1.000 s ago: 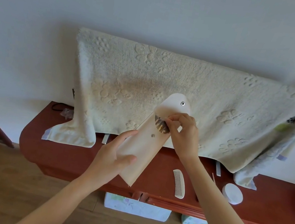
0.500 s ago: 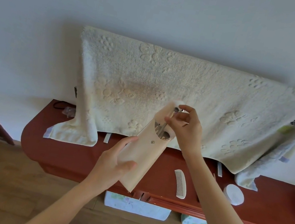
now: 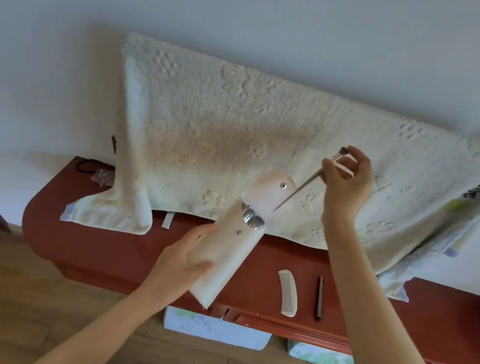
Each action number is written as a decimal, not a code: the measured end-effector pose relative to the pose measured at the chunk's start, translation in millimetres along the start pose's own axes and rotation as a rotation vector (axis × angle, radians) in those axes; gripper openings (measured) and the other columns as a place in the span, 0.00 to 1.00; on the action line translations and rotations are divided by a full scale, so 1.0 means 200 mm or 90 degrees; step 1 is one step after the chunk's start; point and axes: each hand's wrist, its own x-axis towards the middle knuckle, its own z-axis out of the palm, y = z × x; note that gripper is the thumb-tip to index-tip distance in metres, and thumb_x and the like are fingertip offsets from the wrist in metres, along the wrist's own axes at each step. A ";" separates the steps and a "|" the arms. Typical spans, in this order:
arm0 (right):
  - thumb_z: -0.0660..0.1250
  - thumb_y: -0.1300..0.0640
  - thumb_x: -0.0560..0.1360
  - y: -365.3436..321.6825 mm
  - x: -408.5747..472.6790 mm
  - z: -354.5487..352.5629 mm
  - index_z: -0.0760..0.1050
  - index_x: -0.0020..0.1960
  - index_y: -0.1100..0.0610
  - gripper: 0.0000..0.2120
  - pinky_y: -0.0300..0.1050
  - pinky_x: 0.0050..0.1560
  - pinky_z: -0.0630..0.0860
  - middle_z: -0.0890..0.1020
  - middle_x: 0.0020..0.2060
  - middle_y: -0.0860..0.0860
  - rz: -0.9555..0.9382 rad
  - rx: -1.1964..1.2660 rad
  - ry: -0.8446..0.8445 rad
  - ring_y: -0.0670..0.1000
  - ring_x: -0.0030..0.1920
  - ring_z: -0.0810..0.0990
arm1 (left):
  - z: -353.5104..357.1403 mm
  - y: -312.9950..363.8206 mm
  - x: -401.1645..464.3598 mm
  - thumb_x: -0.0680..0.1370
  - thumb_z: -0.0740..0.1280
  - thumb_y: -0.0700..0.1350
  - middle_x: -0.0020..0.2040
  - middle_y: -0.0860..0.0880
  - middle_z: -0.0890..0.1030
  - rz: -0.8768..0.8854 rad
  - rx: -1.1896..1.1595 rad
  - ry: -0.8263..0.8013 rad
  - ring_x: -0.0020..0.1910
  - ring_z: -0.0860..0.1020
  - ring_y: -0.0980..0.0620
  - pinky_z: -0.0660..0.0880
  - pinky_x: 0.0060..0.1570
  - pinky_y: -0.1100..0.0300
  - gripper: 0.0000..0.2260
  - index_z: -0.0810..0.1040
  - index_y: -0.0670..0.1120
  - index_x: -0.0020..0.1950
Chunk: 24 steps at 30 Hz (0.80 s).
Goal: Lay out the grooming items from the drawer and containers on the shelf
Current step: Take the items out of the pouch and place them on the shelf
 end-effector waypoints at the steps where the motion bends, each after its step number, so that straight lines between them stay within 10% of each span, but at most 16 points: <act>1: 0.71 0.64 0.72 0.02 0.00 -0.02 0.74 0.59 0.53 0.18 0.45 0.43 0.82 0.80 0.46 0.50 0.001 -0.002 0.001 0.44 0.39 0.82 | -0.01 0.00 0.01 0.73 0.69 0.41 0.56 0.65 0.75 -0.004 -0.009 0.006 0.53 0.75 0.65 0.72 0.47 0.66 0.26 0.69 0.64 0.66; 24: 0.65 0.63 0.72 1.32 -0.43 0.09 0.76 0.59 0.52 0.17 0.46 0.44 0.74 0.83 0.50 0.55 0.195 -0.520 -0.338 0.59 0.51 0.80 | -0.18 -0.07 -0.08 0.72 0.71 0.38 0.60 0.59 0.76 -0.061 -0.105 0.164 0.57 0.76 0.57 0.78 0.50 0.58 0.27 0.71 0.65 0.62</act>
